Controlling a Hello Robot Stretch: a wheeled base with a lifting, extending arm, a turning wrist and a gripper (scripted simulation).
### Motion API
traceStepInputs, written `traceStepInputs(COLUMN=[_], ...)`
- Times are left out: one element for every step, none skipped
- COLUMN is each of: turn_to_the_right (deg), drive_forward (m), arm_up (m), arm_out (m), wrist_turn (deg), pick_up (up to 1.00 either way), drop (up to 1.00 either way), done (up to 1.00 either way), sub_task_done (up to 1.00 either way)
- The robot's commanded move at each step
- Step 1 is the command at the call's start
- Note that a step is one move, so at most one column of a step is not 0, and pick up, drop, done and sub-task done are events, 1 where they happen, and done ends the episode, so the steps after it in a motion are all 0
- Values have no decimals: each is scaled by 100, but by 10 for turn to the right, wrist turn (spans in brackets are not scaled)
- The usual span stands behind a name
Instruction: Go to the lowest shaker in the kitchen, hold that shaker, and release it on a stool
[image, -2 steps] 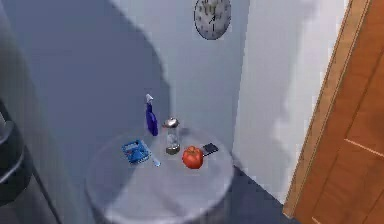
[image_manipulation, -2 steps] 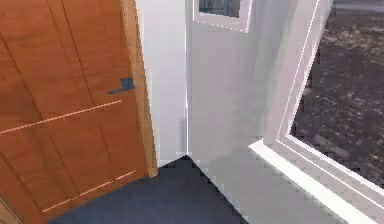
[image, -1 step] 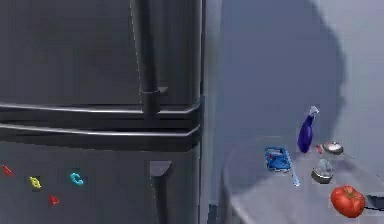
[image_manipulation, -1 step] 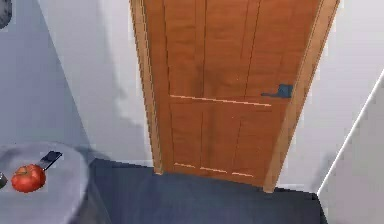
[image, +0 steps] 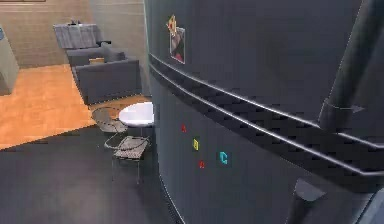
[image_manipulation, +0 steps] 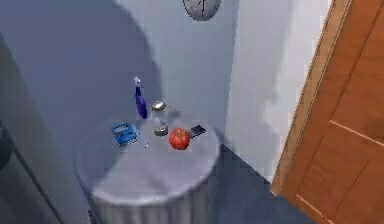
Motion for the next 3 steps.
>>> traceStepInputs(turn_to_the_right=[450,450,240], drive_forward=[0,0,0], arm_up=[0,0,0], arm_out=[0,0,0], wrist_turn=[0,0,0], pick_up=[0,0,0], drop=[0,0,0], done=[0,0,0], sub_task_done=[0,0,0])
